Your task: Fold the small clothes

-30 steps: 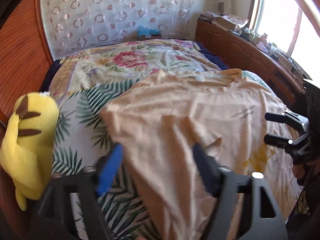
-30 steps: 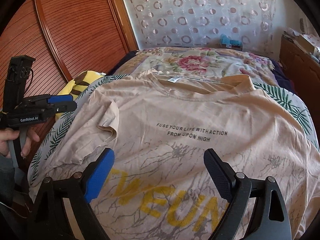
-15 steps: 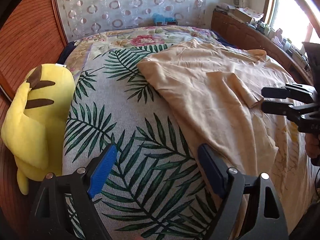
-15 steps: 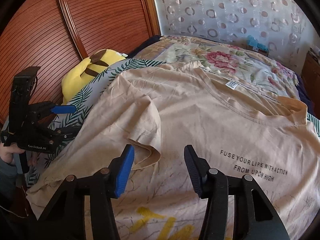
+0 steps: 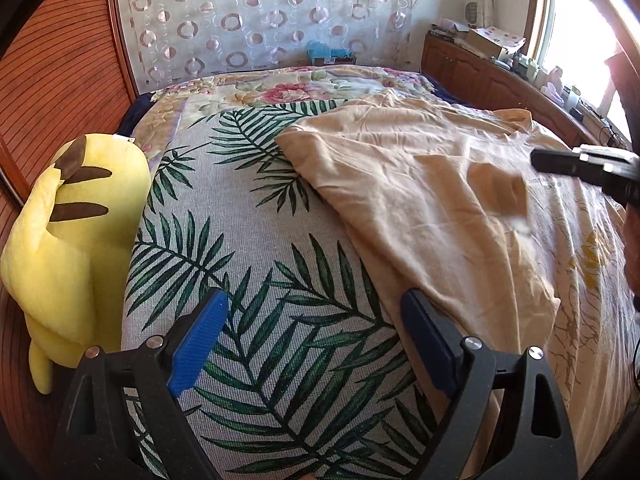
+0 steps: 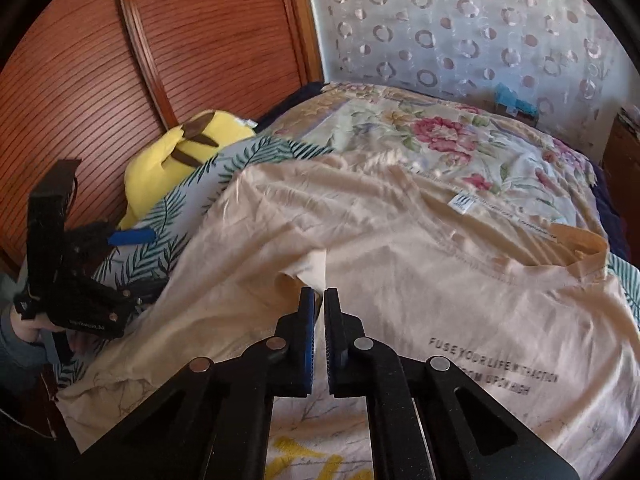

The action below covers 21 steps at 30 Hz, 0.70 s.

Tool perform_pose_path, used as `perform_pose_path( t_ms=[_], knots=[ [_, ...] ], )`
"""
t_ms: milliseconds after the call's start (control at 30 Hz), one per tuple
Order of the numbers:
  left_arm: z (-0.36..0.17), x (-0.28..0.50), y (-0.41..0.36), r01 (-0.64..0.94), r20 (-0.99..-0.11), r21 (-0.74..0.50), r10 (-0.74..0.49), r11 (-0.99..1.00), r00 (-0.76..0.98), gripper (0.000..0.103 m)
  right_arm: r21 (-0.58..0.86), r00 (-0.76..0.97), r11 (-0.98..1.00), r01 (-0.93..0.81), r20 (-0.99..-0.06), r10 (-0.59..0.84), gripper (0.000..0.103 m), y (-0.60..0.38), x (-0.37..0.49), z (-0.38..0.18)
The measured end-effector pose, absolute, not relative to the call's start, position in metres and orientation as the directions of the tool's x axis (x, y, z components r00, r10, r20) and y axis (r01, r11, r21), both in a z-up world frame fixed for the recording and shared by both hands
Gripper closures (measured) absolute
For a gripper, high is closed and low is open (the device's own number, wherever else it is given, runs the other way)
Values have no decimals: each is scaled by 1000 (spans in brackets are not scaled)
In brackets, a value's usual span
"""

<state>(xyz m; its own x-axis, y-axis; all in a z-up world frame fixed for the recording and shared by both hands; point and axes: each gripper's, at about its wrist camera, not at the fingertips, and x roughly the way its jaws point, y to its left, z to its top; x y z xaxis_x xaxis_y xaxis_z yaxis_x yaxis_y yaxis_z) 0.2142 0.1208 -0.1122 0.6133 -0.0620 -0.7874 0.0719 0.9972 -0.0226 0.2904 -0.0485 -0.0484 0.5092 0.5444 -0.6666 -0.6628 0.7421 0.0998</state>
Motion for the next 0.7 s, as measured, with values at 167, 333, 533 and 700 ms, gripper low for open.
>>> perform_pose_path(
  t_ms=[167,333,533,700],
  knots=[
    [-112,214,121,72,-787,-22,-62,997,613,14,93,583,807,-583,-643,496,98,-66,296,-45],
    [-112,214,121,71,-787,-22,-62,997,613,14,158,520,787,-596,-670,529,71,-64,289,-64],
    [-112,214,121,71,-787,-23,-62,997,613,14,210,425,726,-655,-692,584,64,-52,266,-79],
    [-112,214,121,71,-787,-23,-62,997,614,14,222,357,665,-713,-702,616,64,-36,249,-95]
  ],
)
